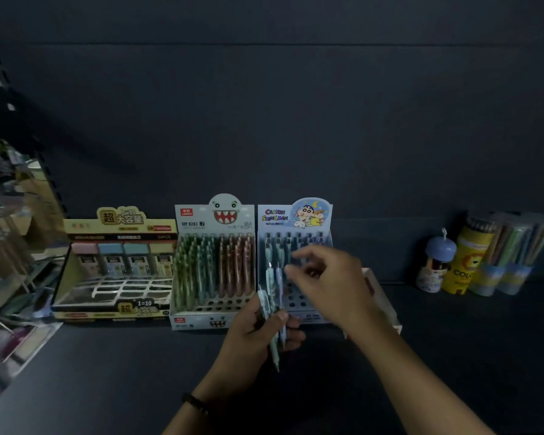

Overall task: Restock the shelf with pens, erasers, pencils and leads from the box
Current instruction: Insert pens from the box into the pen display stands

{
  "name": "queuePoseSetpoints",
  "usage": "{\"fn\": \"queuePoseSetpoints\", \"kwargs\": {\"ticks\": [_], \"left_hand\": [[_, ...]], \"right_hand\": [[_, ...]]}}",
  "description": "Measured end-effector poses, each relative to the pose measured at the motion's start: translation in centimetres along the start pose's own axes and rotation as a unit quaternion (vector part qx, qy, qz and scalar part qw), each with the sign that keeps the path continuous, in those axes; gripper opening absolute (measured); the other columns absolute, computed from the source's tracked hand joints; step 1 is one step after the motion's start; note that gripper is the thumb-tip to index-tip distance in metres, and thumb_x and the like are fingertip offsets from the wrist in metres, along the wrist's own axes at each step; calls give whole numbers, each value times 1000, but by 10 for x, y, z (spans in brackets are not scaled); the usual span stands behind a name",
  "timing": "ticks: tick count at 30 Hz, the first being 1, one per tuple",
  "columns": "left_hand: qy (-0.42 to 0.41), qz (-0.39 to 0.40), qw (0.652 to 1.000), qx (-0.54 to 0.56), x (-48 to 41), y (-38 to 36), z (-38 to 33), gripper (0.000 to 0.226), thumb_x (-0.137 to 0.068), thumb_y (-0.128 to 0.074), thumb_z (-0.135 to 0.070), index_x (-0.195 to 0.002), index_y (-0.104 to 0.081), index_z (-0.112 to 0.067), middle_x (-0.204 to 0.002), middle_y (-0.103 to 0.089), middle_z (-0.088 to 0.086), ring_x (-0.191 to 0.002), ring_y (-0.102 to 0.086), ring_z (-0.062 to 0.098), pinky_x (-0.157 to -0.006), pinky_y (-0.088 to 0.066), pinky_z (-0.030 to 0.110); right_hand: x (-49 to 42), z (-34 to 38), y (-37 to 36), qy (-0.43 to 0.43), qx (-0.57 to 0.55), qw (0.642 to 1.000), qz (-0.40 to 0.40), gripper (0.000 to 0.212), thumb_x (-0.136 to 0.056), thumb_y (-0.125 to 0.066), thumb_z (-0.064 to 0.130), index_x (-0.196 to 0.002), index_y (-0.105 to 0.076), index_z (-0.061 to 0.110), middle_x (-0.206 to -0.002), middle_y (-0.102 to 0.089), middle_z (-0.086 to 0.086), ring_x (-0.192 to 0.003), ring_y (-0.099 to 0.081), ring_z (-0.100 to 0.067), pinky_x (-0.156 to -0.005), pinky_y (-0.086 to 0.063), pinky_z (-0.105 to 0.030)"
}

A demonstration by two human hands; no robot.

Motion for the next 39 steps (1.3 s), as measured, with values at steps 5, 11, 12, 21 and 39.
{"fn": "queuePoseSetpoints", "kwargs": {"ticks": [5, 11, 12, 21, 39], "left_hand": [[-2, 5, 999, -47, 3, -1, -1, 31, -109, -54, -10, -139, -59, -20, -102, -74, 23, -91, -74, 44, -83, -62, 49], [-14, -4, 998, -69, 6, -4, -3, 26, -113, -45, -16, -135, -58, -19, -108, -76, 17, -98, -76, 40, -89, -63, 54], [-24, -3, 996, -89, 6, -4, -4, 24, -113, -45, -18, -132, -59, -20, -100, -74, 16, -89, -74, 39, -82, -63, 54], [22, 15, 998, -51, 4, 1, 2, 27, -115, -36, -9, -129, -58, -14, -82, -35, 6, -67, -29, 18, -62, -31, 34], [0, 22, 998, -55, 4, -2, -4, 23, -112, -44, -5, -134, -50, -7, -125, -74, 20, -98, -75, 38, -85, -59, 44]], "right_hand": [[10, -10, -14, 1, -37, 998, 56, 21, -92, -82, 36, -110, -79, 28, -91, -73, 18, -89, -67, 7, -77, -51, -17], [0, -6, 12, -14, -155, 987, -32, 32, -96, -77, 18, -121, -71, 37, -83, -77, 5, -77, -74, -7, -75, -60, -29], [-4, -8, 19, -8, -157, 985, -69, 32, -96, -78, 17, -119, -70, 36, -80, -76, 5, -73, -73, -8, -72, -59, -31], [-17, -25, 34, 53, 10, 987, -155, 23, -96, -77, 21, -117, -72, 29, -75, -72, 17, -75, -71, 2, -70, -47, -3], [-27, -50, 17, 9, 124, 990, -69, 8, -100, -69, 30, -98, -77, 27, -84, -74, 14, -75, -69, -5, -75, -63, -37]]}}
Point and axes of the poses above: each hand's wrist, its own x-axis away from the middle knuckle, its own y-axis out of the back of the hand, z = x × y, the point moved 1 cm from there along -x, towards the middle knuckle
